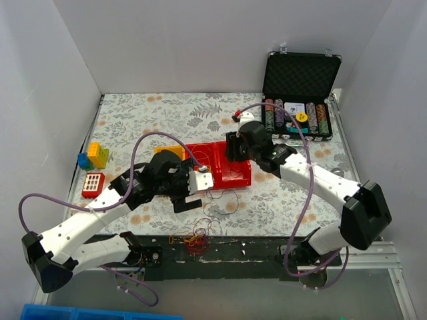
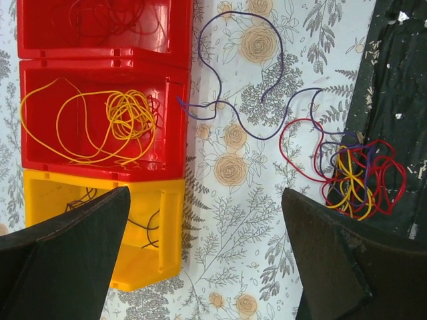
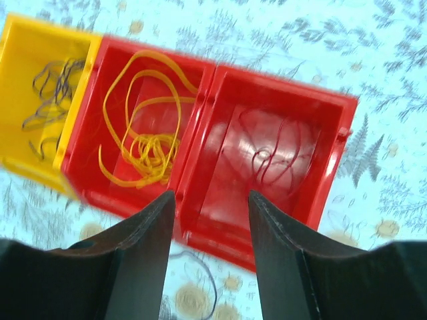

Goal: Untangle the cables

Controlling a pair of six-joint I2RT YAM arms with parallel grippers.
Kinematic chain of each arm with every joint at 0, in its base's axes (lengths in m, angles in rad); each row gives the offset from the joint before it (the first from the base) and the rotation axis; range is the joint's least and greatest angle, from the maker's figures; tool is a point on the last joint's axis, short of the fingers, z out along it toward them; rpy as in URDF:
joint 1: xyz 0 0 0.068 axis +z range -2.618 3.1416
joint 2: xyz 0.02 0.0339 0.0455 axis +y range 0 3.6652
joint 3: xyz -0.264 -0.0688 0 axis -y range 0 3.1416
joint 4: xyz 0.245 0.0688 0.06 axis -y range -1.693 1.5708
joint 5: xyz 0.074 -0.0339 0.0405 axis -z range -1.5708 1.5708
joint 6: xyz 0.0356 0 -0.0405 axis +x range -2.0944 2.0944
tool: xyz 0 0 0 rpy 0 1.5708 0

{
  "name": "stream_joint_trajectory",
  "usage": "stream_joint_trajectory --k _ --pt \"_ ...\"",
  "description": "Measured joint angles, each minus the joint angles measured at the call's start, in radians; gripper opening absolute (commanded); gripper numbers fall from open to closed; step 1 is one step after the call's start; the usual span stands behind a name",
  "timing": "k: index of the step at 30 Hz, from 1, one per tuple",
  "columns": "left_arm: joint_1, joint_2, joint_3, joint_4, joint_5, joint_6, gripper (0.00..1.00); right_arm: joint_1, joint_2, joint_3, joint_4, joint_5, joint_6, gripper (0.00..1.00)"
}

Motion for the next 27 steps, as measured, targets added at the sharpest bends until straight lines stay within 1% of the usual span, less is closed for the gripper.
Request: stream_joint_trajectory --k 3,6,9,12,16,22,25,27 --pt "0.0 0.002 0.0 -0.014 0.008 -0.005 0.98 0.047 -0.083 -0.091 0.012 -0.011 -0.006 0.58" --pt "0.0 -0.01 -0.019 -0.024 0.026 -0.006 0.98 0.177 -0.193 -0.222 0.037 -0.017 0.003 0.59" --pt "0.002 -0.061 -0.119 -0.037 0.045 -0.004 0.98 0.325 -0.277 -0.355 0.077 -0.018 0.033 0.59" --pt "0.002 -0.099 -0.214 -0.074 0.06 -0.006 0.98 0.43 -0.29 -0.447 0.106 -0.012 0.078 0.59" --pt "0.002 -0.11 -0.272 -0.092 0.069 -0.007 0.98 0.463 -0.215 -0.474 0.121 0.003 0.121 0.6" --pt "0.002 -0.122 -0.277 -0.074 0.069 -0.022 0.98 0.464 -0.116 -0.467 0.18 0.006 0.135 0.58" --pt "0.002 -0.13 -0.278 -0.054 0.07 -0.031 0.98 0.472 -0.096 -0.467 0.21 -0.013 0.141 0.54" --pt "0.002 -0.132 -0.278 -0.045 0.073 -0.032 0.98 0.479 -0.084 -0.467 0.23 -0.023 0.148 0.48"
